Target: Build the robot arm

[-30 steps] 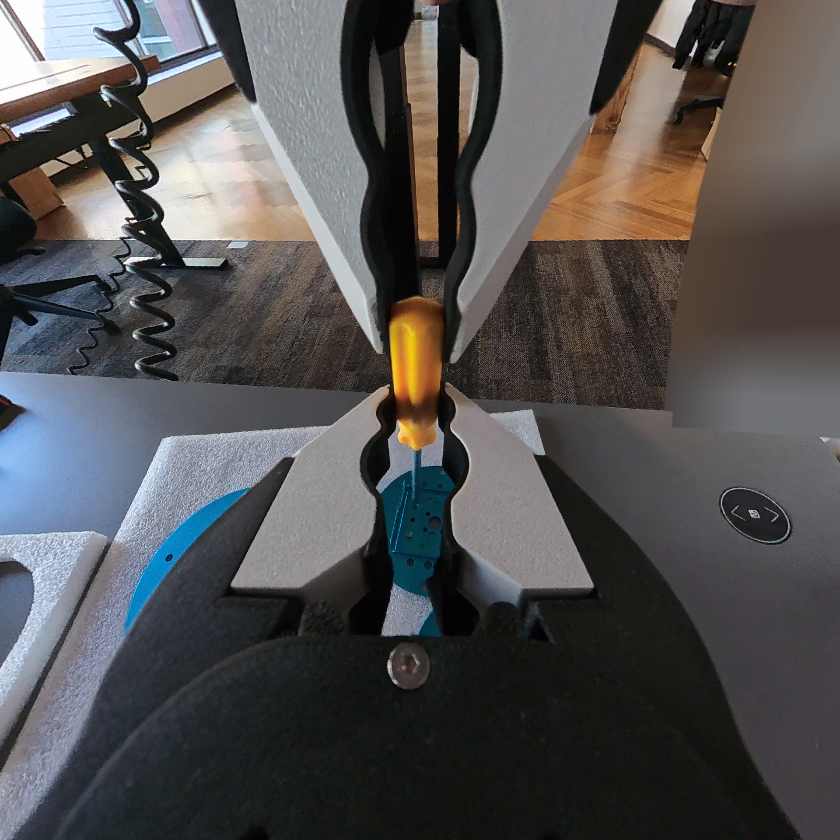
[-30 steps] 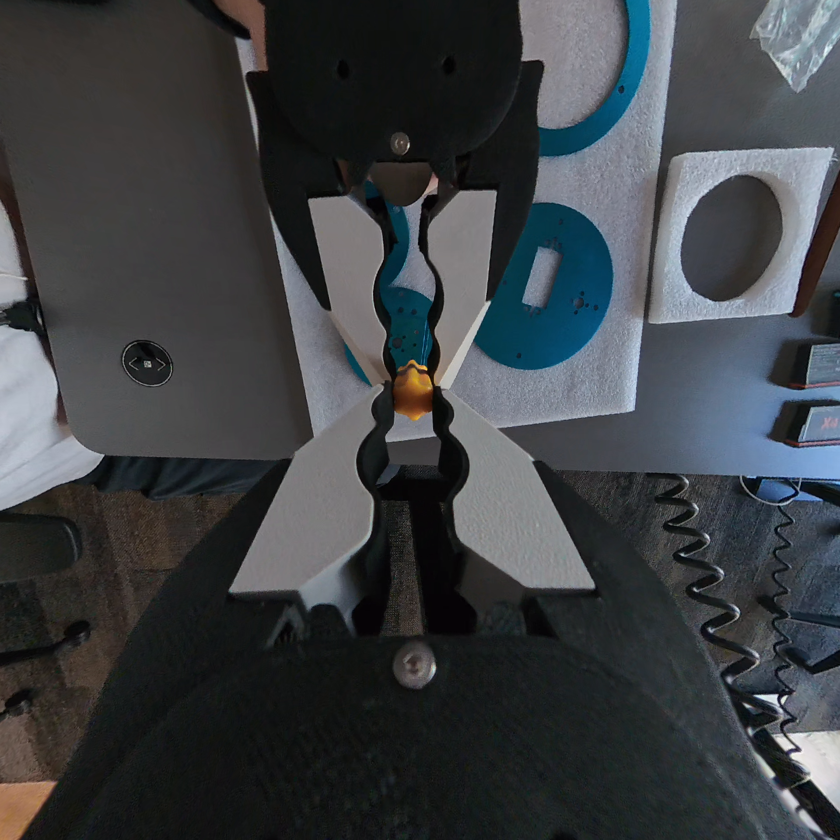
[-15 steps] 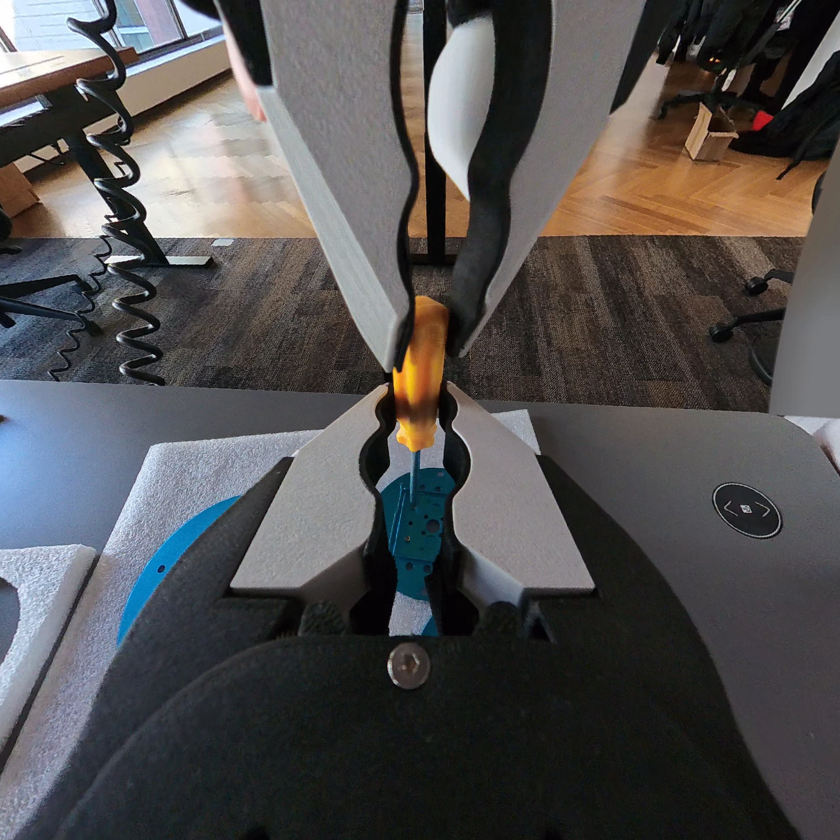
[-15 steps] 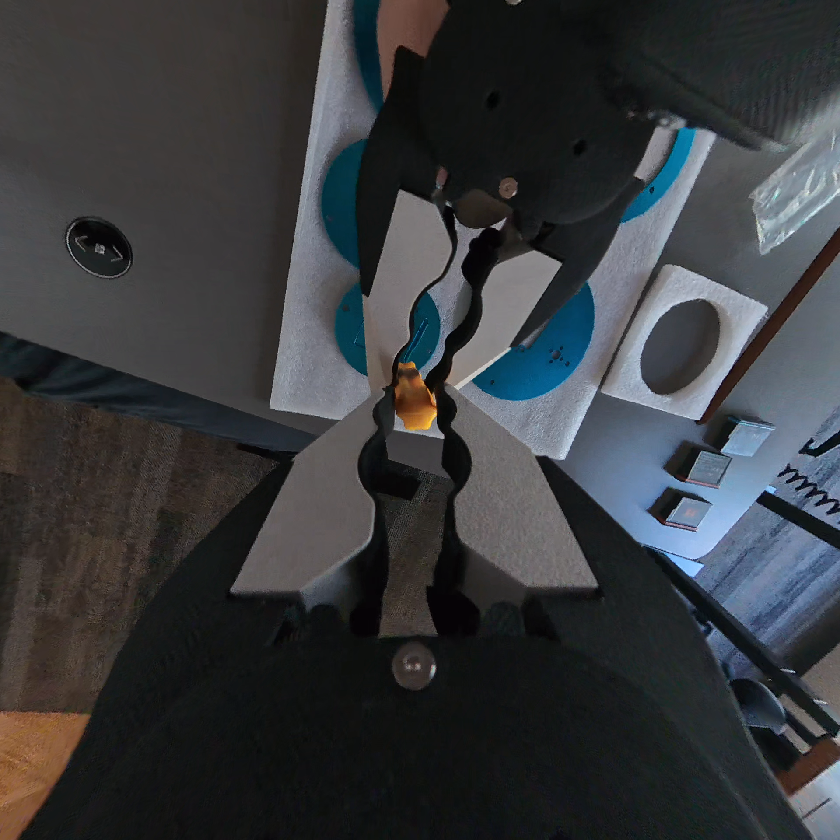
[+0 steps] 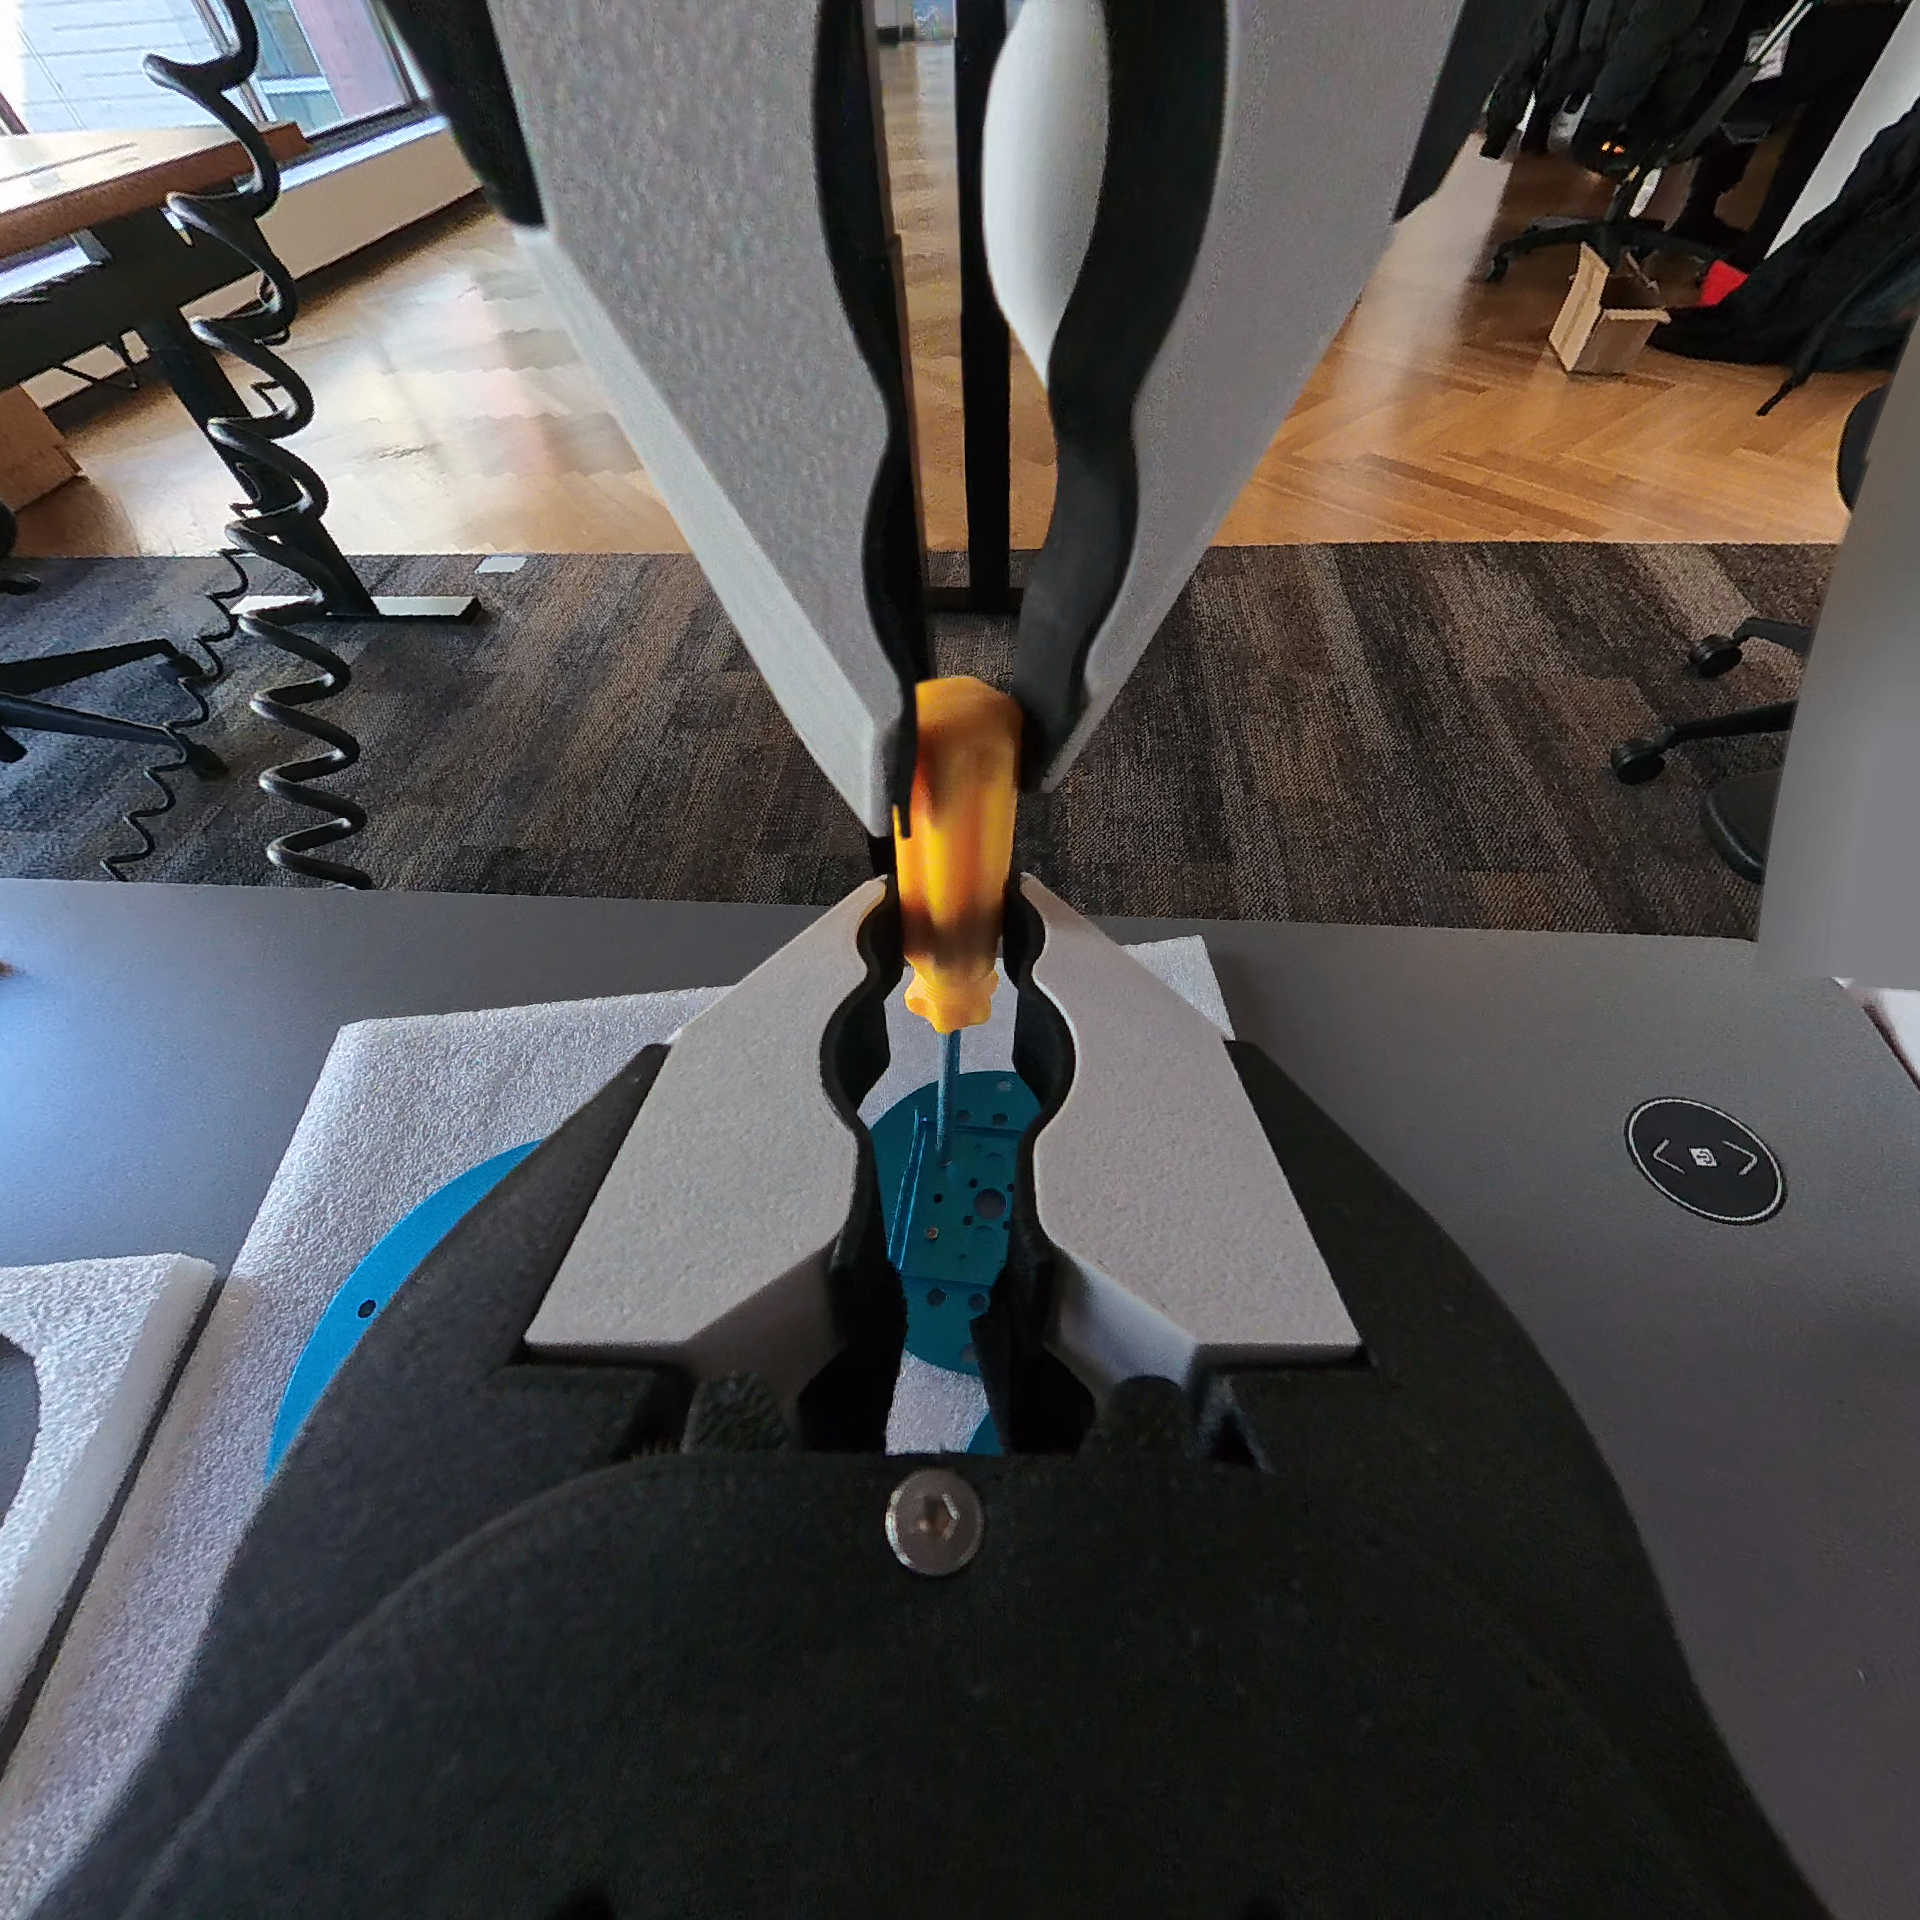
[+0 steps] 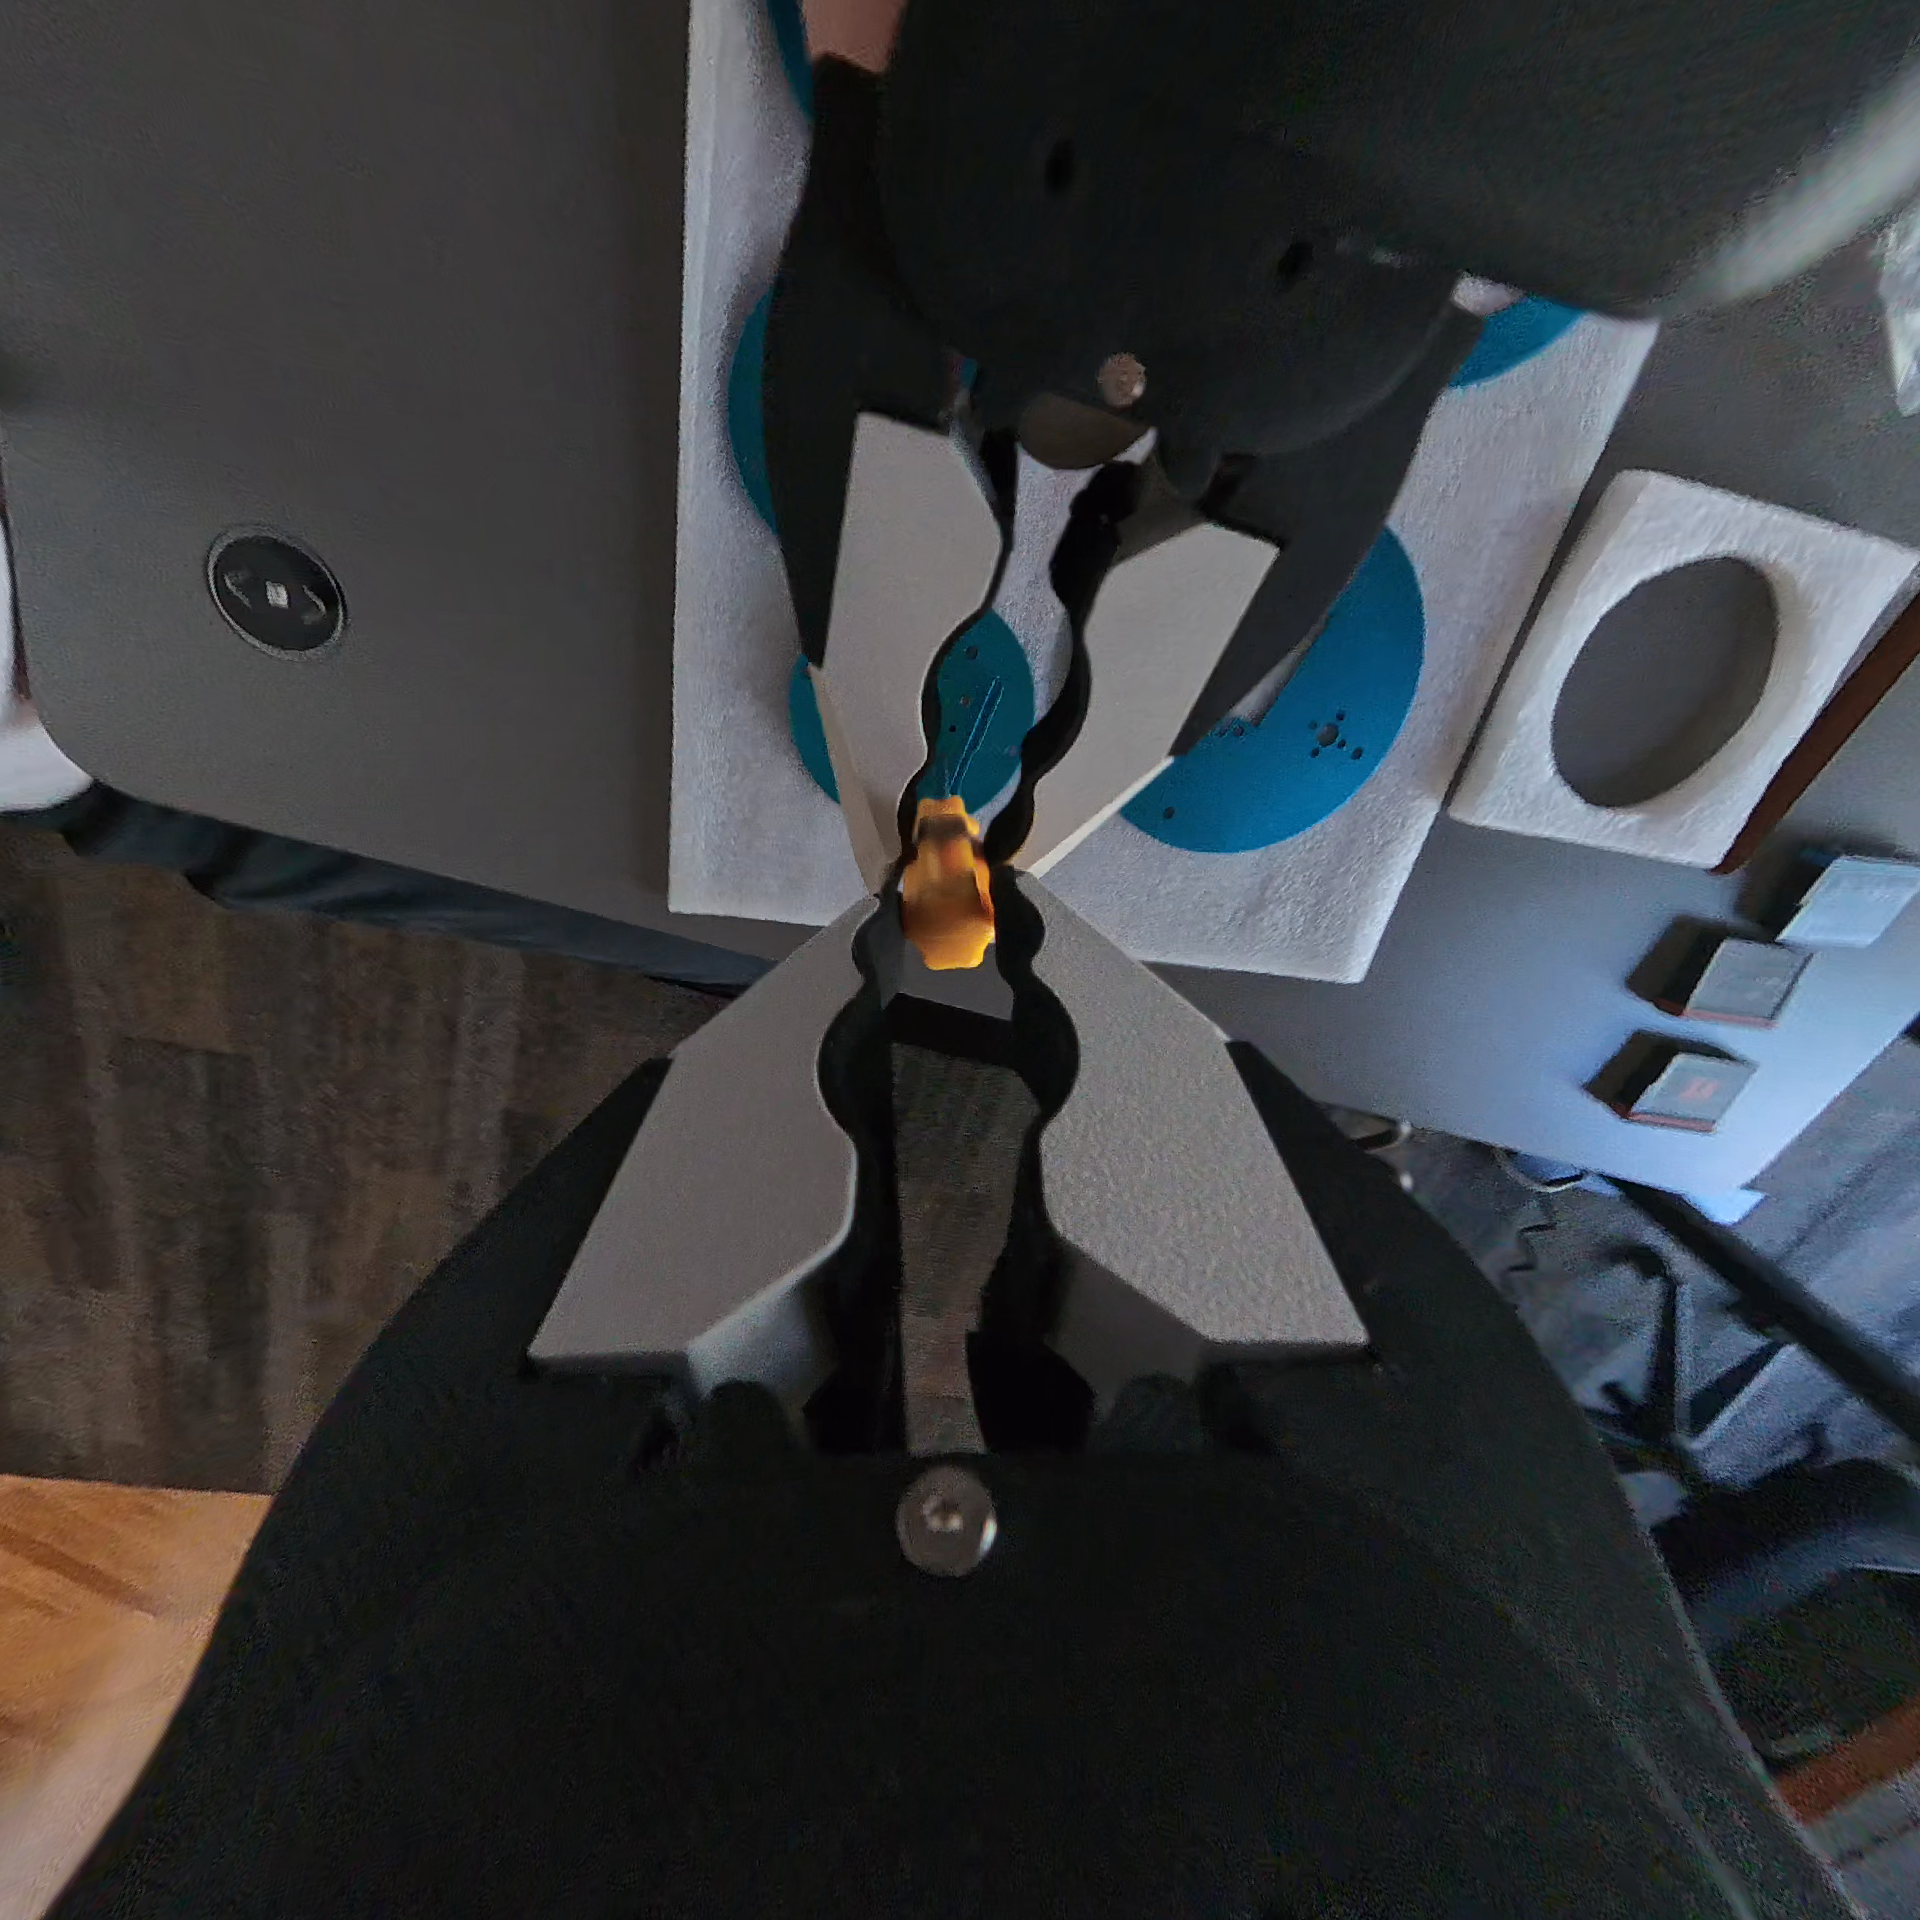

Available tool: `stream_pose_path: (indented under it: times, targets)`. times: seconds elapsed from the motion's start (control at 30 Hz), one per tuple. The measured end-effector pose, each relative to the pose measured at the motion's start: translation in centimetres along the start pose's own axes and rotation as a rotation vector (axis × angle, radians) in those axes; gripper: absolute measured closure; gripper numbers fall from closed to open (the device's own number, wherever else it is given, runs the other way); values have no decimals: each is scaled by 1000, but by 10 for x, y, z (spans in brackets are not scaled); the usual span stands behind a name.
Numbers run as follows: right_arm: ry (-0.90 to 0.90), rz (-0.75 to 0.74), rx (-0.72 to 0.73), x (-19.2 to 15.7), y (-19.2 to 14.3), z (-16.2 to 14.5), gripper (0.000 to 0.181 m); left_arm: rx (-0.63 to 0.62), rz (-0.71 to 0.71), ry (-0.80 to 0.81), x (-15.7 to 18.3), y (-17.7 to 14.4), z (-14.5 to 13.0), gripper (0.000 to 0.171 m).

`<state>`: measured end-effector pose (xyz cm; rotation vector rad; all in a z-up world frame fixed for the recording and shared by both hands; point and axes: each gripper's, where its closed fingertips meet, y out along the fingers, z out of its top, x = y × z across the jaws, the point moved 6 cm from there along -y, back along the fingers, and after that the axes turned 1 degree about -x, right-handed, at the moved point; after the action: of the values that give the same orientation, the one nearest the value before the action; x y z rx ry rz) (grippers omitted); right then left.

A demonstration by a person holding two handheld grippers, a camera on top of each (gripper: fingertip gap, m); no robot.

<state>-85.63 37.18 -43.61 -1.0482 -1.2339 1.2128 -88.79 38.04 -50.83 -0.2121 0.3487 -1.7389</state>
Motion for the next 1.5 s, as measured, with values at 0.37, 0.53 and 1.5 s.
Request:
stream_pose_path:
  times: [0.37, 0.53, 1.5]
  targets:
    - [244, -34, 6, 0, -2, -4, 160, 3, 12, -12, -2, -1, -2, 157]
    - [54, -20, 74, -1, -5, -3, 172, 1, 12, -11, -2, 0, -1, 156]
    - [241, 32, 30, 2, 0, -1, 163, 20, 0, -5, -1, -1, -2, 156]
